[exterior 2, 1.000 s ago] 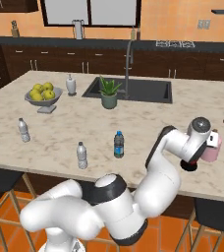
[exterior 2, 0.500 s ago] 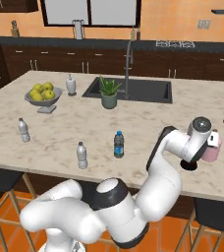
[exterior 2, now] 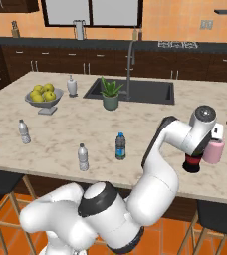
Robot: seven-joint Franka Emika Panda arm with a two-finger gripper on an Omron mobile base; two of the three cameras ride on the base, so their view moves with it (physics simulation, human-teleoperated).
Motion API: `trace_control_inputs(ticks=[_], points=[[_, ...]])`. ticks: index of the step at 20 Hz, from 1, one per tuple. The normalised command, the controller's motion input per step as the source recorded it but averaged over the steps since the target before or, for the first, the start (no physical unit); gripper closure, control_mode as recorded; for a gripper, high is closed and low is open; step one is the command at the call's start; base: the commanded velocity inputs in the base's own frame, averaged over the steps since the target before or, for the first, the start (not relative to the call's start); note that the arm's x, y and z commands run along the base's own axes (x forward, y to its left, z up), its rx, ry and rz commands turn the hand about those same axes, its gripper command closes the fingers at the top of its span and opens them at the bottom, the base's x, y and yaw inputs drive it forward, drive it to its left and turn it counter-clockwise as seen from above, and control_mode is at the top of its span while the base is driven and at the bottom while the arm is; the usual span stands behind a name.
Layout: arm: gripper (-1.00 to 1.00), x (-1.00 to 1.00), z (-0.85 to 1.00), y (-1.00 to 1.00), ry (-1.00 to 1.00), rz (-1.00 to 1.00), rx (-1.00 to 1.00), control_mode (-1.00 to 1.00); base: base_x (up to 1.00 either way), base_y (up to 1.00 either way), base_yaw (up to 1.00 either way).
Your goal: Move the plastic bottles in the middle to the plastics group, and the glass bottles in the middle to the glass group.
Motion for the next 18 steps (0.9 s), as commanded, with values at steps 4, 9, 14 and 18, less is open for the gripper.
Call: trace_control_inputs(ticks=[4,9,14,18], points=[[-1.00,-0.65,0.50,0.60,0.00,0.00,-0.06,-1.00,0.00,0.00,0.00],[-1.00,-0.61,0.23,0.83,0.00,0.00,-0.08,-1.00,0.00,0.00,0.00],[-1.00,-0.52,0.00,1.00,0.00,0.00,-0.13,-1.00,0.00,0.00,0.00],[-1.00,-0.52,0.00,1.00,-0.01,0.03,-0.11,-1.00,0.00,0.00,0.00]])
